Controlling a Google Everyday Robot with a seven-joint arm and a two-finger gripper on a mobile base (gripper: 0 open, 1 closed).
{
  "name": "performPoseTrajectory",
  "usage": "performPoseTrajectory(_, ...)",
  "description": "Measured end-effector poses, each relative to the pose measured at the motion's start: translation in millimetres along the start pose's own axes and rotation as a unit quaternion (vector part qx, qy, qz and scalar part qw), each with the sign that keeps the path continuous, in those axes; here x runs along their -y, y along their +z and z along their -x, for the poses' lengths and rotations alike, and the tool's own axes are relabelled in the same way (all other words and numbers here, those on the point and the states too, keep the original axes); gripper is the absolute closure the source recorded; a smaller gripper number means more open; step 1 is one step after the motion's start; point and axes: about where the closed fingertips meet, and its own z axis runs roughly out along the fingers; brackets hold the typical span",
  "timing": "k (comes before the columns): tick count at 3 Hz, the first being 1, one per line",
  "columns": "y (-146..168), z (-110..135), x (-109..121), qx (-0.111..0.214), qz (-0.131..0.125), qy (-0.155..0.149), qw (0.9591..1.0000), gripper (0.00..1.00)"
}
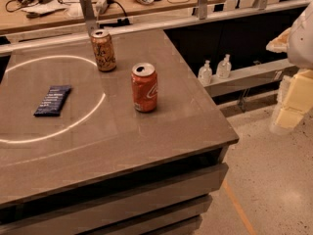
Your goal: Knock coke can over
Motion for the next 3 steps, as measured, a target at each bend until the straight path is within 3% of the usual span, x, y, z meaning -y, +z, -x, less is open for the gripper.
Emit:
performPoseTrajectory(1,0,0,0,0.000,0.000,0.000,1.0000,0.00)
performPoseTrajectory(2,1,10,3,0.053,0.003,0.002,0.9986,0.00)
performPoseTrajectory(3,43,17,34,0.202,-0.003,0.007,0.9793,0.00)
